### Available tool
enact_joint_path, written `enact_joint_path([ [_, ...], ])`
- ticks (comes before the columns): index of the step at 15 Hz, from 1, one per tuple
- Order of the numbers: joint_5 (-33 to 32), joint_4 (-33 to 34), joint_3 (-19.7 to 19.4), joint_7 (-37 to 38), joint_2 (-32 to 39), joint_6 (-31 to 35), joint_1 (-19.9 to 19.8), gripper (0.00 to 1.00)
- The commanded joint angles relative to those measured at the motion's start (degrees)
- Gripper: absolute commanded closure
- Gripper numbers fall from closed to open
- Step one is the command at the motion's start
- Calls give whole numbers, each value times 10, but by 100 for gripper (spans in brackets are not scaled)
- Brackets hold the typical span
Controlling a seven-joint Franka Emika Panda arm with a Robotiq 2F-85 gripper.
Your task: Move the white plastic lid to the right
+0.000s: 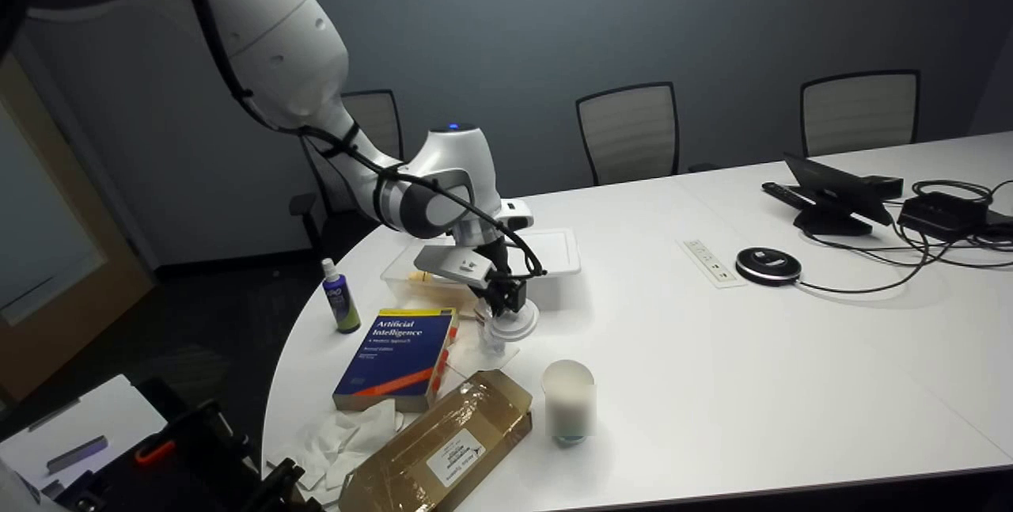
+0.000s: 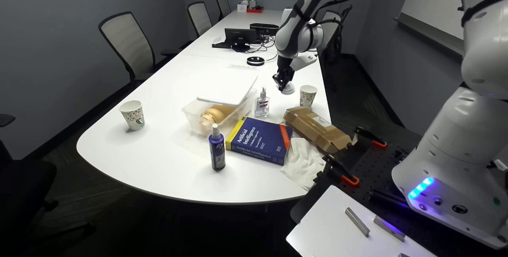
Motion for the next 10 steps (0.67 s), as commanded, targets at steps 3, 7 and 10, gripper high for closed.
enact_joint_path([
  [3,24,108,31,-26,114,-8,-35,98],
  [7,23,174,35,-25,173,-20,-43,98],
  [10,23,218,38,-25,212,-26,-45,98],
])
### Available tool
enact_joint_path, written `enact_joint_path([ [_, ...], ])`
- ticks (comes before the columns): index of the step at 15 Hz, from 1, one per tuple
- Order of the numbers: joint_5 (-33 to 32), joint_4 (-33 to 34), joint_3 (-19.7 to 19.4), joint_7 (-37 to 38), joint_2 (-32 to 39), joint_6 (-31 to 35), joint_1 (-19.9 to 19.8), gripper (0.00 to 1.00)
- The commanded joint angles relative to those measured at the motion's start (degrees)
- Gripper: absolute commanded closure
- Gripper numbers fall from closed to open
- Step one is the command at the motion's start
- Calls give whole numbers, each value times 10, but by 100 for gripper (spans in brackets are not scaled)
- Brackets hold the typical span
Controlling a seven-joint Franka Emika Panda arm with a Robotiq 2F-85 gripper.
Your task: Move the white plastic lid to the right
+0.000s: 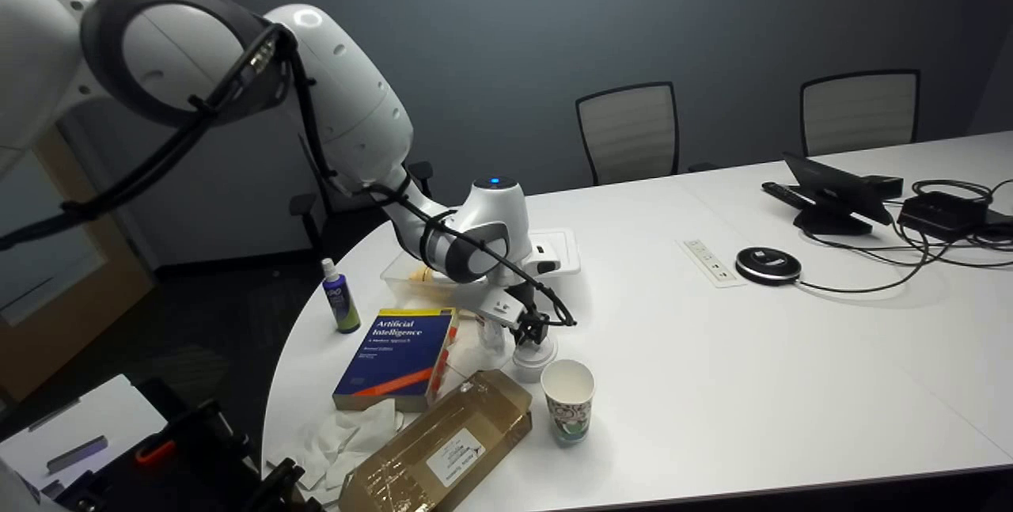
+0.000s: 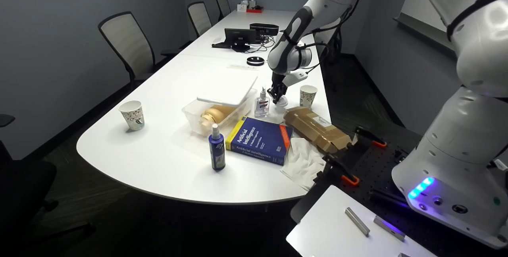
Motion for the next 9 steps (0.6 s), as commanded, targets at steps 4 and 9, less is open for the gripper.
enact_joint_path([
  [4,10,79,-3,11,55,-36,2,65],
  [9,7,60,-23,37,33,-32,17,30],
])
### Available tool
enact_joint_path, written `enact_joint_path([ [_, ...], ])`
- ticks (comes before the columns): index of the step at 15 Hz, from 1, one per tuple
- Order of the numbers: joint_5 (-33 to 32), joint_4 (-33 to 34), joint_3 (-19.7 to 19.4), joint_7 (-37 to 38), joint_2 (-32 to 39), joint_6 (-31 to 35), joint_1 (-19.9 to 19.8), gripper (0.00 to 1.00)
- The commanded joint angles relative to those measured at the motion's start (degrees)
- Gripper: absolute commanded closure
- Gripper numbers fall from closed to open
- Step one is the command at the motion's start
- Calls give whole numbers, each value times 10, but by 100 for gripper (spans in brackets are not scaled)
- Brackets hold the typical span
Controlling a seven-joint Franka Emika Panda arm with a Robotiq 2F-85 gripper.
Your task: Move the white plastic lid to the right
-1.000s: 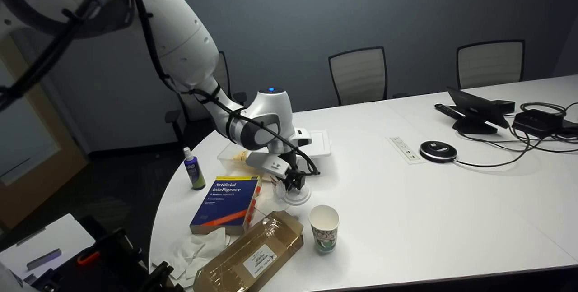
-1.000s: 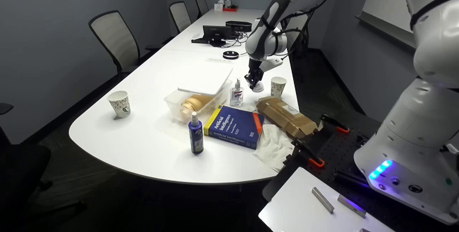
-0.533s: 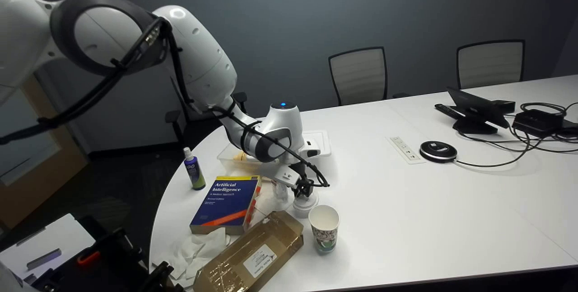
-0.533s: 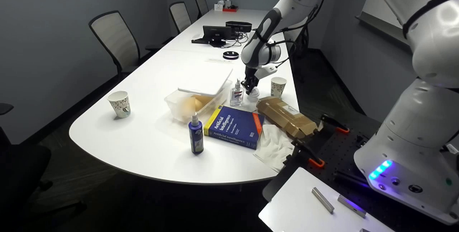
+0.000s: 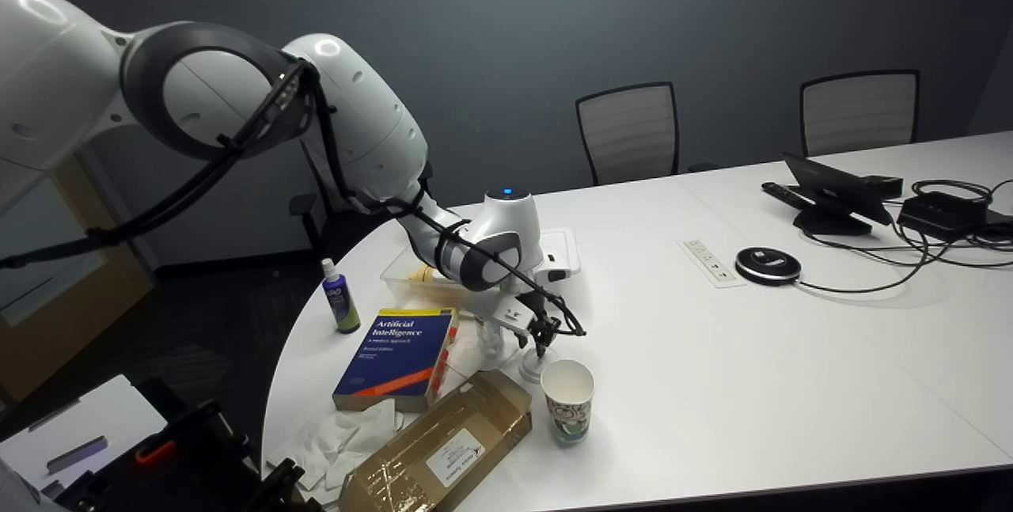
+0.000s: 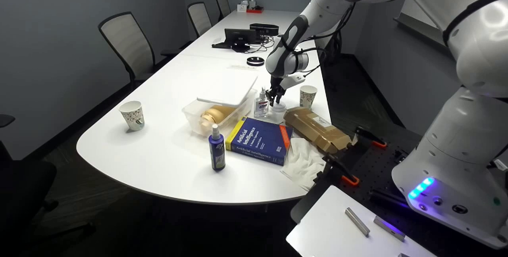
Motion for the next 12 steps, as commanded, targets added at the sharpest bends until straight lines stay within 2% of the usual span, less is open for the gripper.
enact_joint_path([
  [1,6,-17,-18,23,-28,-14,17,23],
  [4,7,-48,-20,29,-63,-22,23,1],
  [7,5,-87,-31,55,-113,-47,44,0],
  [12,-7,-188,-78,139,-234,-48,107,0],
])
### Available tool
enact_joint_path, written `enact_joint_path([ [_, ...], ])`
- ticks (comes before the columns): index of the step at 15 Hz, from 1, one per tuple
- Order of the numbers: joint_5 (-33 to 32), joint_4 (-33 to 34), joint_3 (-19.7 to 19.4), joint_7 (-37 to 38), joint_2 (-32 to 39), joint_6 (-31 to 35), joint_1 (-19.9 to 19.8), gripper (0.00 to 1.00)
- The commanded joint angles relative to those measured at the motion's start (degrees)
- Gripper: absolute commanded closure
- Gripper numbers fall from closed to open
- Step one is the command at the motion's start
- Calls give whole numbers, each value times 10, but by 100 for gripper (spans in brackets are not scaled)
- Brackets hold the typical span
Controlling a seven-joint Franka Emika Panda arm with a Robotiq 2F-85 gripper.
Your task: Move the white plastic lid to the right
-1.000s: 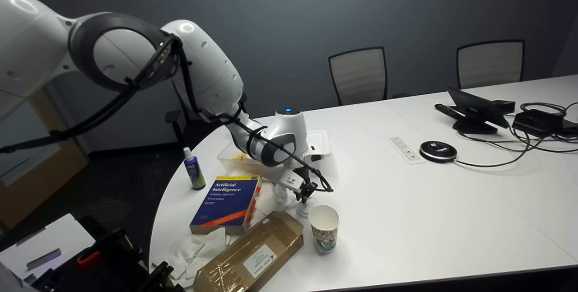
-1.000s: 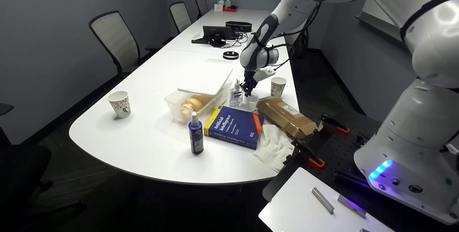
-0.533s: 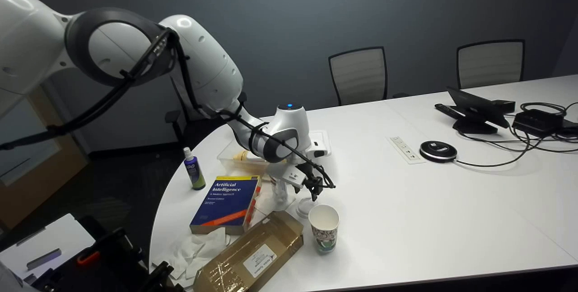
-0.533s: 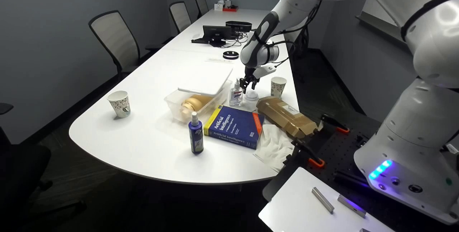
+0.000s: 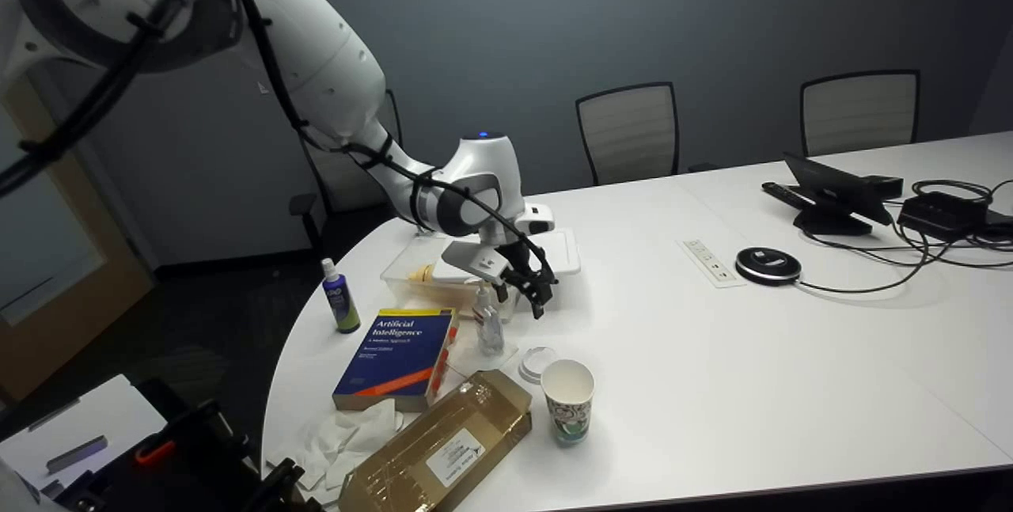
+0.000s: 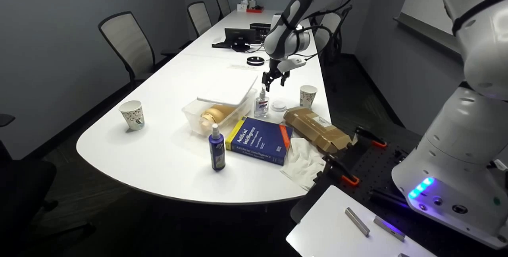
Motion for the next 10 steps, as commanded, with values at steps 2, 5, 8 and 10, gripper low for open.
enact_joint_path([
  [2,-19,-136,-53,80,-149,-14,75,0],
  [5,-43,-184,-72,127,-211,-33,112,0],
  [8,-58,-210,-65,148,-251,-65,121,0],
  [10,-63,-222,-59,157,-269,-81,124,0],
])
